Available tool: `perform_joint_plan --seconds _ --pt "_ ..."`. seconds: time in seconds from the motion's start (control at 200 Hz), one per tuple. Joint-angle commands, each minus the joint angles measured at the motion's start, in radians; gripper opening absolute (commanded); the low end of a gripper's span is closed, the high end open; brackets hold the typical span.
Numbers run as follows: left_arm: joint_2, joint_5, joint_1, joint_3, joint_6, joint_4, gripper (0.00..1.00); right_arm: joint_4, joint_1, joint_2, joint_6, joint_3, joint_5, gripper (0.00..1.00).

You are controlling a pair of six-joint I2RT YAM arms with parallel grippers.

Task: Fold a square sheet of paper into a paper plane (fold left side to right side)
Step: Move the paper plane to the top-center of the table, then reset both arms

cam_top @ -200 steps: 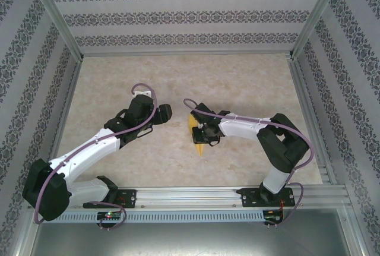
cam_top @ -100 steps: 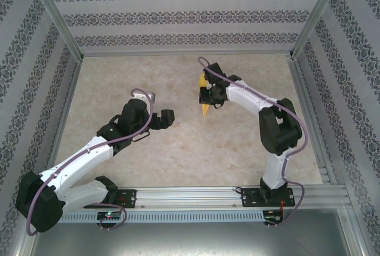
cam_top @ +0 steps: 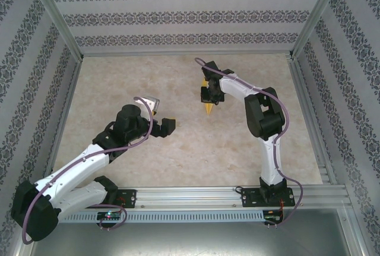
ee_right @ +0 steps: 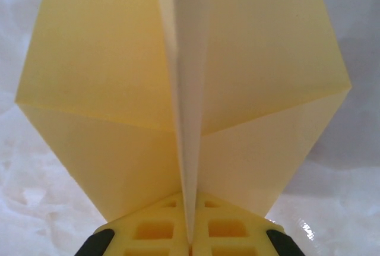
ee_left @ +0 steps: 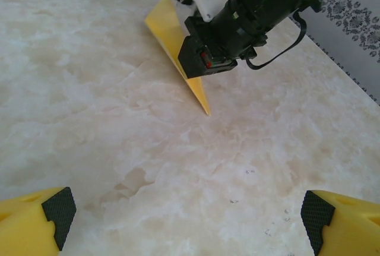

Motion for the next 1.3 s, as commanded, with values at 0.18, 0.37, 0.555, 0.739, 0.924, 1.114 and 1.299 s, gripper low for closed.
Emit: perform_joint_plan --seconds 0.18,0.37,0.555,0.739,0.924,1.114,1.299 --pt "-0.037 -0.033 0.013 -0.029 0.094 0.1 1.0 -0.054 0.009 0.031 -0.044 0.032 0.022 0.17" --pt "-0.046 -0.059 0.014 -0.029 0.093 0.093 1.0 -0.064 0.01 0.011 -0.052 0.027 0.027 0.21" --pt "-0.056 -0.127 0.014 -0.015 0.092 0.056 1.0 -0.074 0.017 -0.072 -0.064 -0.007 0.075 0.31" --pt "-0.078 -0.223 0.014 -0.021 0.087 0.045 1.0 -0.08 0.017 -0.176 -0.074 -0.07 0.087 0.43" --pt "-0.09 -0.3 0.052 -0.019 0.032 0.02 1.0 -0.058 0.015 -0.379 -0.106 -0.193 0.125 0.54" --pt "-0.105 -0.426 0.121 -0.047 -0.022 0.043 1.0 0.09 -0.041 -0.705 -0.159 -0.422 0.153 0.72" --pt "-0.112 -0.624 0.191 -0.111 0.015 0.128 1.0 0.317 -0.163 -0.976 -0.21 -0.702 0.221 0.98"
